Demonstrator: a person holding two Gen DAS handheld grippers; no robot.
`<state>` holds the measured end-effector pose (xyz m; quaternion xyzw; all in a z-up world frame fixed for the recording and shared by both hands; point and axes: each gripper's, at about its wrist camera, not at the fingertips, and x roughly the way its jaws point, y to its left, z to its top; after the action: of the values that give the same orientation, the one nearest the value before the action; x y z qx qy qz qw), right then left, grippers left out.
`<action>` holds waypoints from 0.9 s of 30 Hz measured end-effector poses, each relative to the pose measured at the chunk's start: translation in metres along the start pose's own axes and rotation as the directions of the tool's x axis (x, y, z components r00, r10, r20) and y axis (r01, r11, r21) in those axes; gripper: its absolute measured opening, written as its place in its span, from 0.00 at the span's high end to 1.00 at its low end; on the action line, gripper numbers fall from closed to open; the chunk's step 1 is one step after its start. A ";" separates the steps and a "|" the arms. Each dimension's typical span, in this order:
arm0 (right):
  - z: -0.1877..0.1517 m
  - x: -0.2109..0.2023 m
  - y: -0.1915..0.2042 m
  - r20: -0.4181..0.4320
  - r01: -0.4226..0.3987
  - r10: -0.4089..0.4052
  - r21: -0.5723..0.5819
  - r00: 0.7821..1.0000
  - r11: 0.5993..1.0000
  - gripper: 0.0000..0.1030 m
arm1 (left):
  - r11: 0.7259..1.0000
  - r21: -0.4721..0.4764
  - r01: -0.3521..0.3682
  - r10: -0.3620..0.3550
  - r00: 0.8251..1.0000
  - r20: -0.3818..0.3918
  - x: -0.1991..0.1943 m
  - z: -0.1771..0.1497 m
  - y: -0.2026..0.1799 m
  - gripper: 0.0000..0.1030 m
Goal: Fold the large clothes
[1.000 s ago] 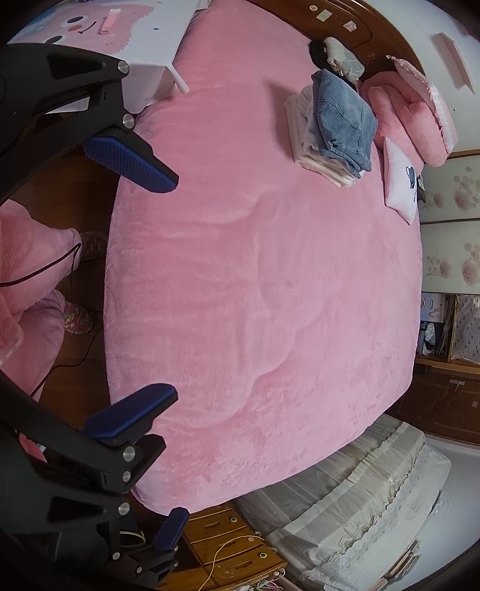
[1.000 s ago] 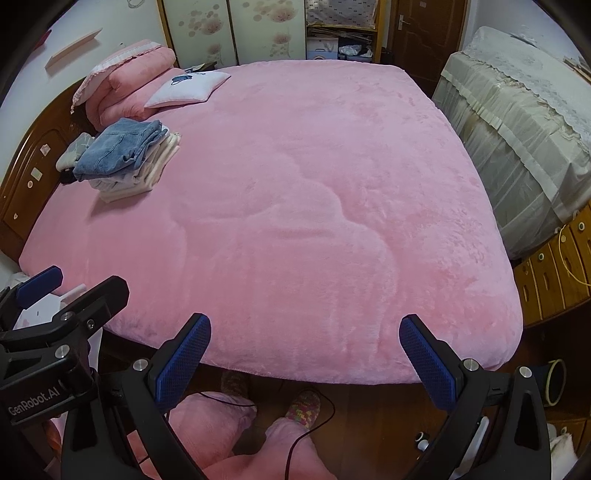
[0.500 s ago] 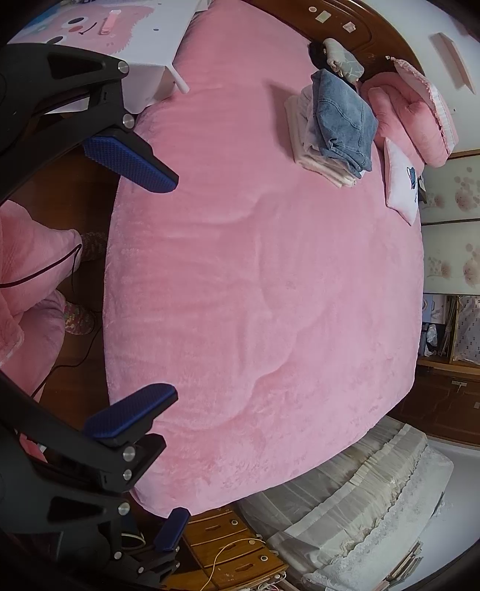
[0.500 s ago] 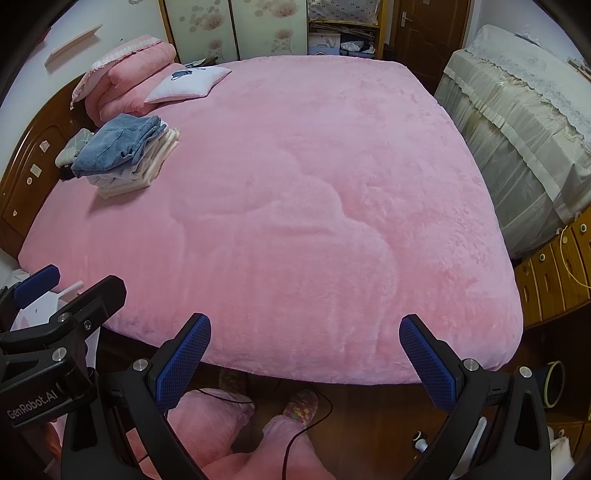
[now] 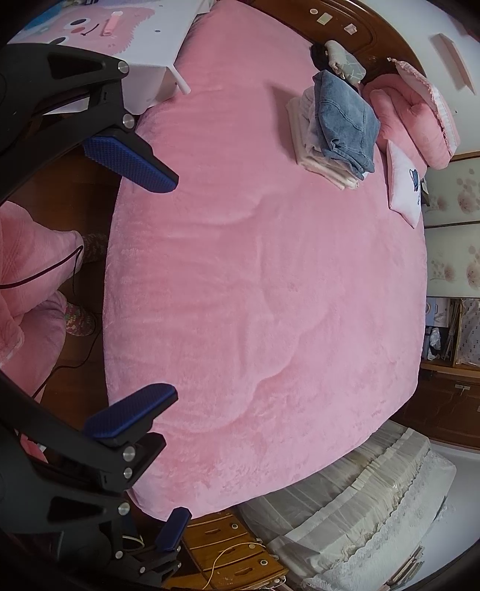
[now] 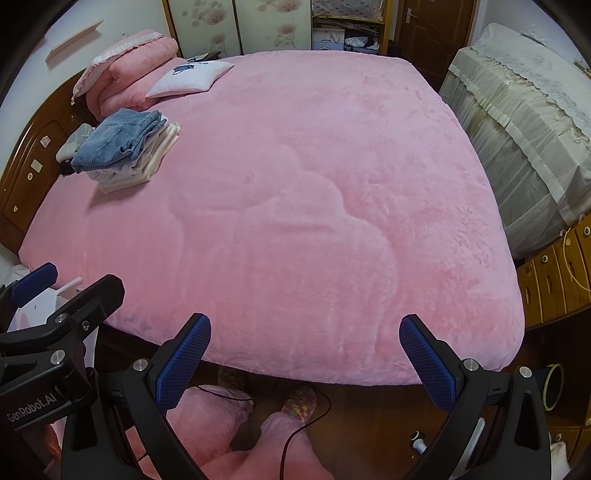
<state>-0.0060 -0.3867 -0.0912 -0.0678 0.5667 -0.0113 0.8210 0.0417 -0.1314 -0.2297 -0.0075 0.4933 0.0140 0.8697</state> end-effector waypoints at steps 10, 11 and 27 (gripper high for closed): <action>0.004 0.009 -0.002 -0.012 -0.001 0.001 -0.001 1.000 1.000 0.00 | 1.000 0.002 -0.006 0.006 1.000 -0.002 0.003 0.002 -0.003 0.01; 0.005 0.009 -0.002 -0.013 0.000 0.000 0.000 1.000 1.000 0.00 | 1.000 0.001 -0.006 0.006 1.000 -0.003 0.003 0.002 -0.003 0.01; 0.031 0.031 -0.017 -0.041 -0.005 0.005 0.004 0.999 1.000 0.00 | 0.999 0.040 -0.011 0.011 1.000 -0.019 0.025 0.030 -0.007 0.01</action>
<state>0.0348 -0.4034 -0.1068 -0.0644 0.5836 -0.0119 0.8094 0.0805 -0.1372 -0.2355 0.0125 0.5020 0.0088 0.8647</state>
